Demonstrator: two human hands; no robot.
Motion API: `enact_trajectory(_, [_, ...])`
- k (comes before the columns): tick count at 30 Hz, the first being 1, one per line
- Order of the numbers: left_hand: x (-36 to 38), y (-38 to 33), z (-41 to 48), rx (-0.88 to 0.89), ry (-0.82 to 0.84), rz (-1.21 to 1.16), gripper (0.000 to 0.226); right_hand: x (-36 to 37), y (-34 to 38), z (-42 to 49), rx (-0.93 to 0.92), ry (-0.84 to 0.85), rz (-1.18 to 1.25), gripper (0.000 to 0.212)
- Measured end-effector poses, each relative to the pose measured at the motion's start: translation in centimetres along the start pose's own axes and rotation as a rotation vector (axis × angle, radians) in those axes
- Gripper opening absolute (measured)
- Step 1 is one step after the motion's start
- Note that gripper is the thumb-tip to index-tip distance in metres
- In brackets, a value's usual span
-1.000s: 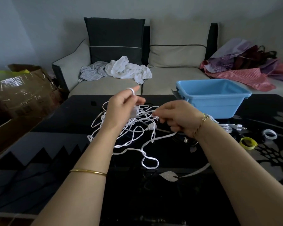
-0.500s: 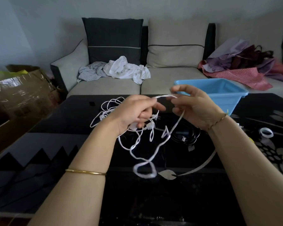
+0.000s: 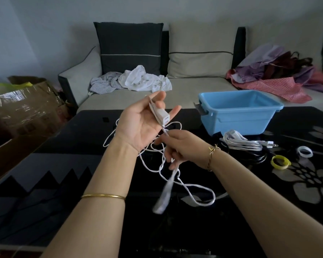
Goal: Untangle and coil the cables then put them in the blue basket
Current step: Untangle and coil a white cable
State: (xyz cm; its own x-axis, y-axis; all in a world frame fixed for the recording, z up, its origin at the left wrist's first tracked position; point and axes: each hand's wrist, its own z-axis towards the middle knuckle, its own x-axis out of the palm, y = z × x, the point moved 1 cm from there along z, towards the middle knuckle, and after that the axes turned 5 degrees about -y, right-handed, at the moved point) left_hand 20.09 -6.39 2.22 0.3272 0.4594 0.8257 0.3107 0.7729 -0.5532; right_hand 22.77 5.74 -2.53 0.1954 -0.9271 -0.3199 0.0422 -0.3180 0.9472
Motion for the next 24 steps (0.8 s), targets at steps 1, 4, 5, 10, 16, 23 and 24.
enact_trajectory(1, [-0.3, -0.1, 0.1, 0.03, -0.048, 0.047, 0.026, -0.1, 0.2, -0.1, -0.001, 0.036, -0.064, 0.02])
enact_trajectory(4, [-1.5, -0.3, 0.5, 0.16, -0.218, 0.232, 0.025, -0.5, 0.6, -0.8, 0.011, 0.143, -0.232, 0.017])
enact_trajectory(5, [-1.9, -0.3, 0.6, 0.213, -0.282, 0.309, 0.029, -0.7, 0.7, -1.1, 0.026, 0.176, -0.238, 0.015])
enact_trajectory(10, [-2.5, 0.4, 0.2, 0.417, -0.301, 1.115, 0.048, -2.5, 2.4, -2.1, -0.054, 0.115, -0.323, 0.009])
enact_trajectory(16, [-1.3, 2.1, 0.3, 0.313, 0.02, 1.861, 0.023, -4.7, 3.0, -2.3, -0.113, -0.082, -0.062, 0.005])
enact_trajectory(23, [0.0, 1.7, -1.1, -0.022, 0.133, 1.653, 0.031, -6.3, 0.5, -2.0, 0.202, 0.135, 0.812, 0.055])
enact_trajectory(24, [-0.2, 1.6, -1.1, 0.011, 0.131, 1.701, 0.03, -6.4, 0.2, -2.0, 0.204, 0.124, 0.881, 0.064])
